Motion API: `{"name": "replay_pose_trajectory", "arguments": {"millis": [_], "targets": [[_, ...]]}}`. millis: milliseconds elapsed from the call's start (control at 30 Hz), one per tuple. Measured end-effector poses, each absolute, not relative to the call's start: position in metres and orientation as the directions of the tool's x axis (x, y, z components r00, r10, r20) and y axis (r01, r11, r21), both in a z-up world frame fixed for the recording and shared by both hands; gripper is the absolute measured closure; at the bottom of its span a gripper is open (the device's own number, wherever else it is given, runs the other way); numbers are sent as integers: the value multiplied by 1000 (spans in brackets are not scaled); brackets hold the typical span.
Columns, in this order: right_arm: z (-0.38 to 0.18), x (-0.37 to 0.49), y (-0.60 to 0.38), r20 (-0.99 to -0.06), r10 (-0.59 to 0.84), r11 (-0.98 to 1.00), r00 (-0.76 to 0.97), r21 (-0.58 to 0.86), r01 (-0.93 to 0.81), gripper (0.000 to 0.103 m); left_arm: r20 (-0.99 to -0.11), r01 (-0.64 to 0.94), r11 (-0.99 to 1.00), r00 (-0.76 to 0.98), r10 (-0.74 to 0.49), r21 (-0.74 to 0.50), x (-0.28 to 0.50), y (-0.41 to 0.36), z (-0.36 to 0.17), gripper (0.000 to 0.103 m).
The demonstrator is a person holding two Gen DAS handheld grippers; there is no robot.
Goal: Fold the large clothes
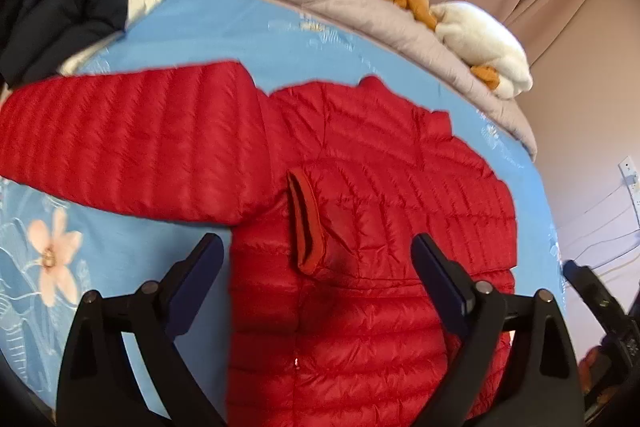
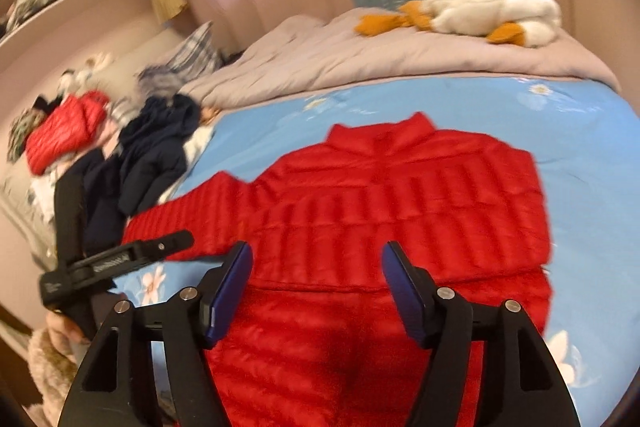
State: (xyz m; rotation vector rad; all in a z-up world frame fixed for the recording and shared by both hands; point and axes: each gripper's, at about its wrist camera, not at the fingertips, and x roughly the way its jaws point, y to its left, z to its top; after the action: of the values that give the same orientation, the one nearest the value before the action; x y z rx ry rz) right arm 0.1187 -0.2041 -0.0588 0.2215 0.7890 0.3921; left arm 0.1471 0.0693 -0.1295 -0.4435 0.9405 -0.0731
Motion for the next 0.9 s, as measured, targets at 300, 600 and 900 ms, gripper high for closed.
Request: {"name": "replay_pose_trajectory", "arguments": {"millis": [300,600,900], "targets": [[-75,110,-246,-660,337,932,671,336,-137,36,-817,-148,899,497,-293,-412,166,51,-175,25],[-98,103,-272,-681,328,918,655,393,-52,35,-819,-149,883,465,-335,-446,175,45,-184,89],[-101,98,-288,-686,306,918,661,396,-13,35,-760,-119,912,600,-249,-393,171,48,-123,94]]}}
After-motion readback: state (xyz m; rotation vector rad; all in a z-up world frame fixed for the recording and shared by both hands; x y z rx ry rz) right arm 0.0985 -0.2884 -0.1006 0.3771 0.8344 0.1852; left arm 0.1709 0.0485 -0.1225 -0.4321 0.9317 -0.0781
